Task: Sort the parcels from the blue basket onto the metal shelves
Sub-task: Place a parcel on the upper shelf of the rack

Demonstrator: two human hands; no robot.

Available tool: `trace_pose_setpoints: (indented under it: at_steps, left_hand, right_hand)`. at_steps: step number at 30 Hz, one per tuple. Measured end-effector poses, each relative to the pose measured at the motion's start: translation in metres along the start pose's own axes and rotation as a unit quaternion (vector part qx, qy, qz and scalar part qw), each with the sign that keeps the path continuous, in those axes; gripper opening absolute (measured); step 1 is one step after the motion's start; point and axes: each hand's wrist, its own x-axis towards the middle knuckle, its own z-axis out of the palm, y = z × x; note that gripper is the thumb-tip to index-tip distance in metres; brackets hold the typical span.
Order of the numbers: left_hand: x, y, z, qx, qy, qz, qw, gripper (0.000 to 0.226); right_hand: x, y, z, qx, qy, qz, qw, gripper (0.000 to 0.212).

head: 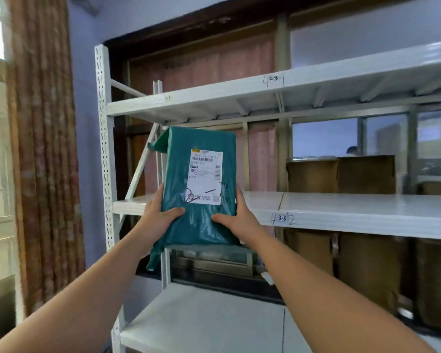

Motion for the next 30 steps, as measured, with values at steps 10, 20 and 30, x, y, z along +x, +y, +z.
trace_pose_setpoints:
  at_steps: [10,20,30]
  left_hand:
    - [0.017,0.027,0.075,0.041,-0.032,0.021,0.998,0.082]
    - [0.044,0.078,0.121,-0.004,-0.037,0.154,0.987,0.078]
    - [0.088,0.154,0.188,0.118,0.157,0.272,0.942,0.061]
  right_hand:
    - [-0.004,-0.006,-0.073,0.002,0.062,0.019,0.998,0.088]
    - [0.011,-0.041,-0.132,-0.012,0.141,-0.114,0.983,0.064]
    - [0.045,-0.094,-0.191,-0.168,0.297,-0.280,0.897,0.082]
